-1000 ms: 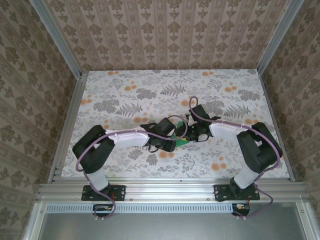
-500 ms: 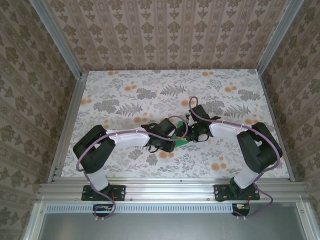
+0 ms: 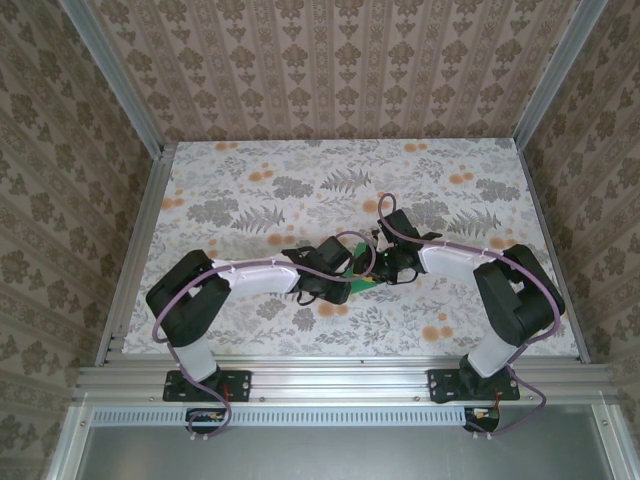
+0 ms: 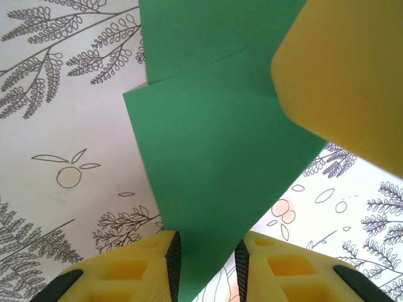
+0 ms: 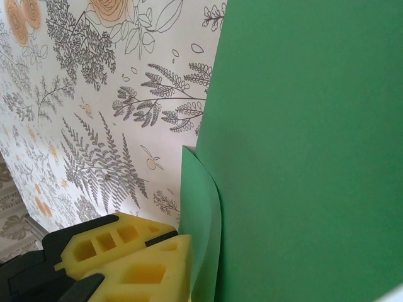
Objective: Fold a paper plane with a square sheet of paper (pick it up from the middle)
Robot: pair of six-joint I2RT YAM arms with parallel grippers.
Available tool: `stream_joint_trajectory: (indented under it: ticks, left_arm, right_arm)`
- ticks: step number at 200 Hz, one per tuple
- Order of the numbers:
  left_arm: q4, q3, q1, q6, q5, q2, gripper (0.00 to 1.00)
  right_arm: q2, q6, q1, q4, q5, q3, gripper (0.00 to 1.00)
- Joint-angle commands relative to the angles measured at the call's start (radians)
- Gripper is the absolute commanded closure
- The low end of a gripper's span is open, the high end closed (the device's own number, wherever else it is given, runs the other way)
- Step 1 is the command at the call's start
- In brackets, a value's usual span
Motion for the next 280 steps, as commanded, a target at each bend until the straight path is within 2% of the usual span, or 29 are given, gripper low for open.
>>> stream_joint_trajectory:
  ticks: [1, 80, 174, 226, 280]
  left_arm:
    - [-0.026, 0.016, -0.007, 0.023, -0.020, 0.010, 0.71]
    - [-0.043, 0.024, -0.011, 0.030, -0.039, 0.025, 0.76]
    - [-0.016, 0.019, -0.010, 0.021, -0.012, 0.025, 0.92]
    - [0.036, 0.005, 0.032, -0.020, 0.121, -0.002, 0.99]
    - [0.162, -0.061, 0.100, -0.083, 0.288, -0.003, 0.99]
  right_arm:
    - [0.007, -0.002, 0.002, -0.028, 0.003, 0.025, 0.80]
    - [0.005, -0.004, 0.002, -0.035, 0.003, 0.031, 0.80]
    - [0.009, -0.014, 0.002, -0.046, 0.002, 0.035, 0.81]
    - [-0.020, -0.066, -0.001, -0.099, 0.023, 0.047, 0.74]
    - [-0.077, -0.106, -0.016, -0.111, -0.004, 0.034, 0.62]
